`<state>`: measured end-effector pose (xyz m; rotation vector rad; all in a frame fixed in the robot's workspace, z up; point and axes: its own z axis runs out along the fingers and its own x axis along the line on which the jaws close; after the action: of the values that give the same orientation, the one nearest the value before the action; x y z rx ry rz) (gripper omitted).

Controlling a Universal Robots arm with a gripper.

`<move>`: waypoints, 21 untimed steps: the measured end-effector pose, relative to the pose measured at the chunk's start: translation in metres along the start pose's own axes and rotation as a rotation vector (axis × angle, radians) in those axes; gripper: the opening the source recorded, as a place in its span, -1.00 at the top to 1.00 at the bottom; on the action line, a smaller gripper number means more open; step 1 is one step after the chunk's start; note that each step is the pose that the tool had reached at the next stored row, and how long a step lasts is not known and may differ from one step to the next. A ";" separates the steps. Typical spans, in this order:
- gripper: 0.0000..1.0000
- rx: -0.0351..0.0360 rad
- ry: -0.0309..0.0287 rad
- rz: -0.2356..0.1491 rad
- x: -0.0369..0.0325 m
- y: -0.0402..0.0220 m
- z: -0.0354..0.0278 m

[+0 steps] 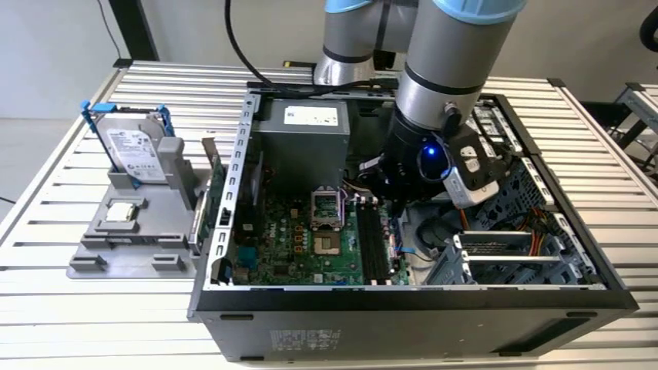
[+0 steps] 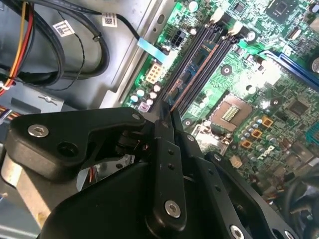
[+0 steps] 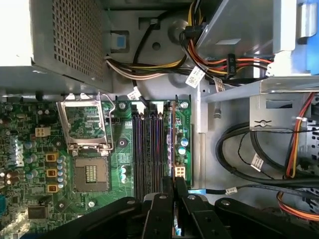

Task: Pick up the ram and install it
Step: 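Insert the ram into the slot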

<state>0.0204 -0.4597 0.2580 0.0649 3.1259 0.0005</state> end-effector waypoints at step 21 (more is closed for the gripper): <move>1.00 0.0014 0.0009 -0.013 0.0053 -0.0090 0.0179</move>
<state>0.0150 -0.4684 0.2399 0.0446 3.1271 -0.0017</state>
